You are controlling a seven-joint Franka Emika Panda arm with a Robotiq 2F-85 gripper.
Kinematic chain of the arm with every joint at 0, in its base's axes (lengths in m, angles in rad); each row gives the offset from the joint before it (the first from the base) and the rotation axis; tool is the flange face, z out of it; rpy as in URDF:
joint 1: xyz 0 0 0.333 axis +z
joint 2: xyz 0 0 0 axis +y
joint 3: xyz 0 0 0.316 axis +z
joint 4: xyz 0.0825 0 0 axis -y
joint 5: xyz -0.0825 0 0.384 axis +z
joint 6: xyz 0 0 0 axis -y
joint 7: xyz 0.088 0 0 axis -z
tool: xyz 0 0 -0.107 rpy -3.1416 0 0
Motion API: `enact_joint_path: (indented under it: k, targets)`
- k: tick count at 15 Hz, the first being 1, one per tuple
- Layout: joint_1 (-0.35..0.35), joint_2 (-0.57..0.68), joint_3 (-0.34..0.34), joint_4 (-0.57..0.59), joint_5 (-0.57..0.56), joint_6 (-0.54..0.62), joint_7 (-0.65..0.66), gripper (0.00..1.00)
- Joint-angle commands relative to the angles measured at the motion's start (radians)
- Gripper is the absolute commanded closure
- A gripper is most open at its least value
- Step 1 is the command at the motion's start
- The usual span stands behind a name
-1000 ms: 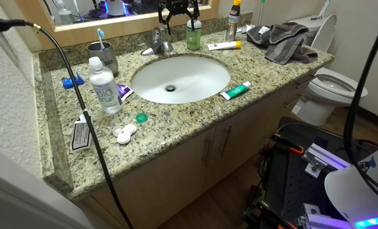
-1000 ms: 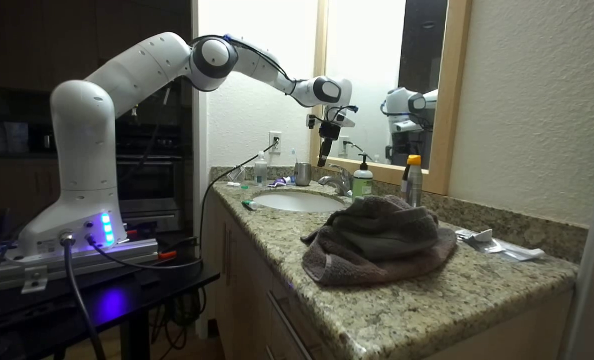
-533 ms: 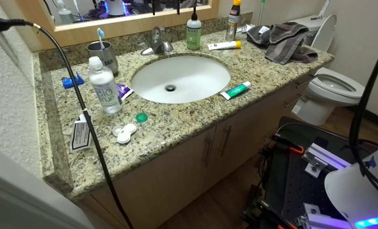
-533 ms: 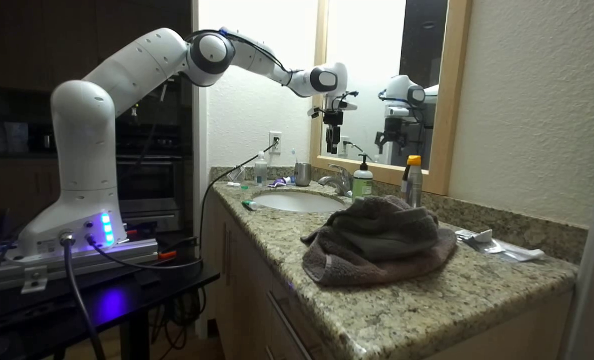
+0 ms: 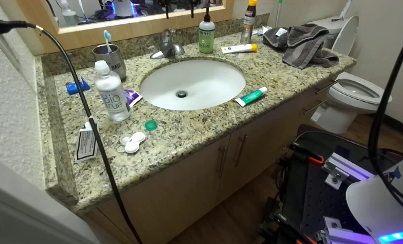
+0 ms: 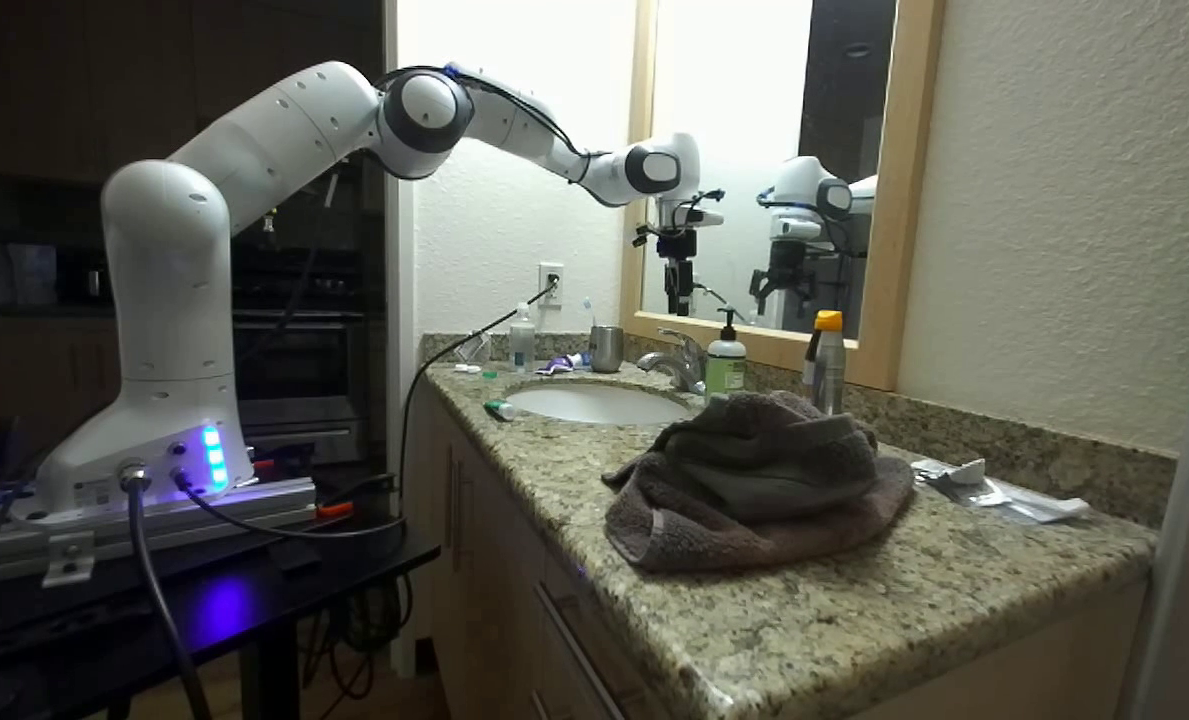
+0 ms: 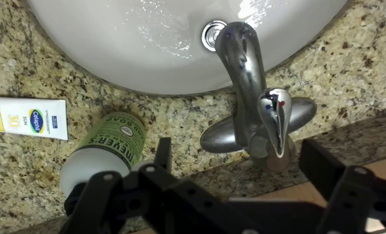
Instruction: Close the tap
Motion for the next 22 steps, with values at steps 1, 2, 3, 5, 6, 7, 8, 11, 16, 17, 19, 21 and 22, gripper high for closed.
enact_joint_path:
  k: [1,2,3,5,6,7,8,11,16,17,19,21,22]
  targets:
    - [0.006,0.009,-0.016,0.003,-0.023,-0.041,0.019,0.00]
    - [0.007,0.014,-0.024,0.007,-0.038,-0.057,0.027,0.00]
    - [0.008,0.015,-0.027,0.003,-0.048,-0.068,0.033,0.00]
    - [0.008,0.024,-0.037,0.008,-0.073,-0.099,0.047,0.00]
    - [0.001,0.030,-0.032,0.017,-0.071,-0.126,0.044,0.00]
    - [-0.004,0.030,-0.025,0.017,-0.064,-0.142,0.040,0.00]
    - [-0.013,0.028,-0.012,0.015,-0.044,-0.150,0.032,0.00]
    - [-0.020,0.023,0.002,0.015,-0.008,-0.175,0.019,0.00]
    - [-0.003,0.022,-0.014,0.003,-0.011,-0.142,0.034,0.00]
    - [-0.003,0.022,-0.014,0.004,-0.011,-0.141,0.034,0.00]
    - [-0.003,0.023,-0.015,0.009,-0.012,-0.148,0.035,0.00]
    - [-0.003,0.023,-0.010,0.007,-0.006,-0.144,0.032,0.00]
    - [-0.002,0.022,-0.010,0.006,-0.007,-0.130,0.029,0.00]
